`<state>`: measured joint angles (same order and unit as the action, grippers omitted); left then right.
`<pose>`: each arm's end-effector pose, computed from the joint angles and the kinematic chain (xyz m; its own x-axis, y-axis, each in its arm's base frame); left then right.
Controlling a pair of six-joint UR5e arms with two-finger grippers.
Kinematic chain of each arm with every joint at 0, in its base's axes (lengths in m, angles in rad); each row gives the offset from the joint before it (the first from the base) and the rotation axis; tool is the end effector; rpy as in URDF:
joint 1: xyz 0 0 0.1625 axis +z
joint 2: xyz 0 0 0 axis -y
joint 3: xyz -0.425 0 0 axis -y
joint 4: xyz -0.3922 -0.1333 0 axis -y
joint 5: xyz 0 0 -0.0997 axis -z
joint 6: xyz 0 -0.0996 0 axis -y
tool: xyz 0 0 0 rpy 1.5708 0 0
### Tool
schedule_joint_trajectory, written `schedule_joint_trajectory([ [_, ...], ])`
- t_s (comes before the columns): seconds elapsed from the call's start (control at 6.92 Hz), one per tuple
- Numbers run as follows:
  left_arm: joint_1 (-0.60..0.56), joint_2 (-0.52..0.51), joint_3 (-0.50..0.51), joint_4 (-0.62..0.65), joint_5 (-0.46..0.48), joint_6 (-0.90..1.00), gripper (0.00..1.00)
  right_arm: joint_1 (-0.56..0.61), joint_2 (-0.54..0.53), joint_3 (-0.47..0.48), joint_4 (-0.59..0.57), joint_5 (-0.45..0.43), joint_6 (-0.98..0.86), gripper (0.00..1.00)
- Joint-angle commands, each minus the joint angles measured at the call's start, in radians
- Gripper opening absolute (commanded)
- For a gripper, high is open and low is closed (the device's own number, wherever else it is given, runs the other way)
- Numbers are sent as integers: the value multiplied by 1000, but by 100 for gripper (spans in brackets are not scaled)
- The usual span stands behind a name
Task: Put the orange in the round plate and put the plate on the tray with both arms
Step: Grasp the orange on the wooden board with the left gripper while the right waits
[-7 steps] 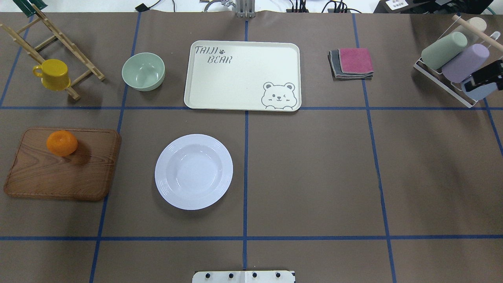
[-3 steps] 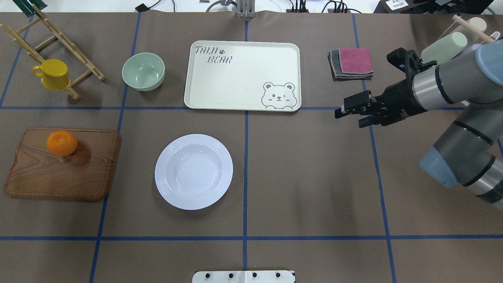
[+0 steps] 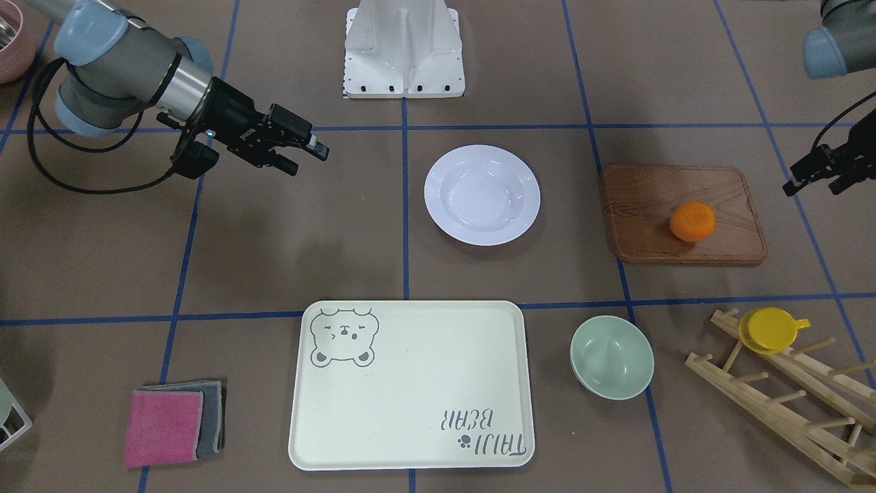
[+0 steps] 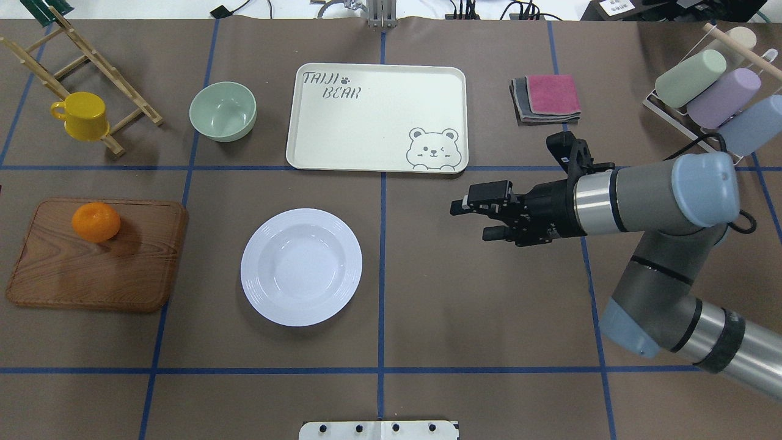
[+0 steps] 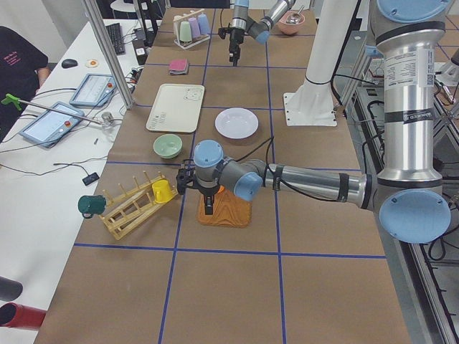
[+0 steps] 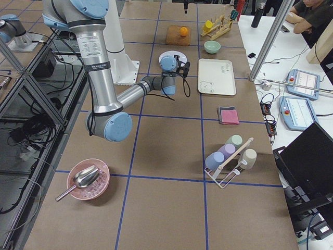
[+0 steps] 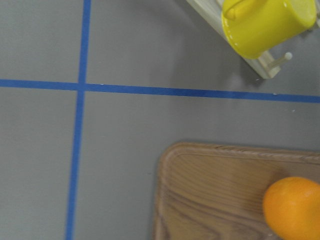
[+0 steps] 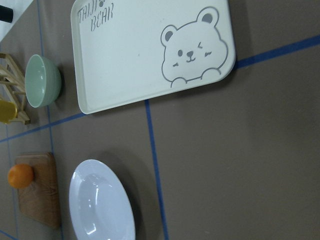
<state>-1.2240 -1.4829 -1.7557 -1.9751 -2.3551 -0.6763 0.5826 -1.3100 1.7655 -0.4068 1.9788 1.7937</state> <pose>0.1020 -0.4675 0.5618 0.6158 -0.0796 -0.7839 0.1120 0.9936 -0.0129 -0.4062 -0.3800 0.2966 -0.0781 0.1915 0.9784 -0.1608 0.9661 -0.2020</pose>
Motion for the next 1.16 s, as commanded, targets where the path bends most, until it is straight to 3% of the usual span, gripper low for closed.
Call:
schedule_joint_trajectory([
  [0.0, 91, -45, -7, -14, 60, -132, 99, -185, 35, 0, 48, -278, 10, 100],
  [0.43, 243, -106, -5, -13, 140, -300, 99, -211, 48, 0, 48, -287, 10, 100],
  [1.01, 283, -120, 42, -14, 149, -308, 99, -213, 48, 0, 48, -287, 10, 100],
])
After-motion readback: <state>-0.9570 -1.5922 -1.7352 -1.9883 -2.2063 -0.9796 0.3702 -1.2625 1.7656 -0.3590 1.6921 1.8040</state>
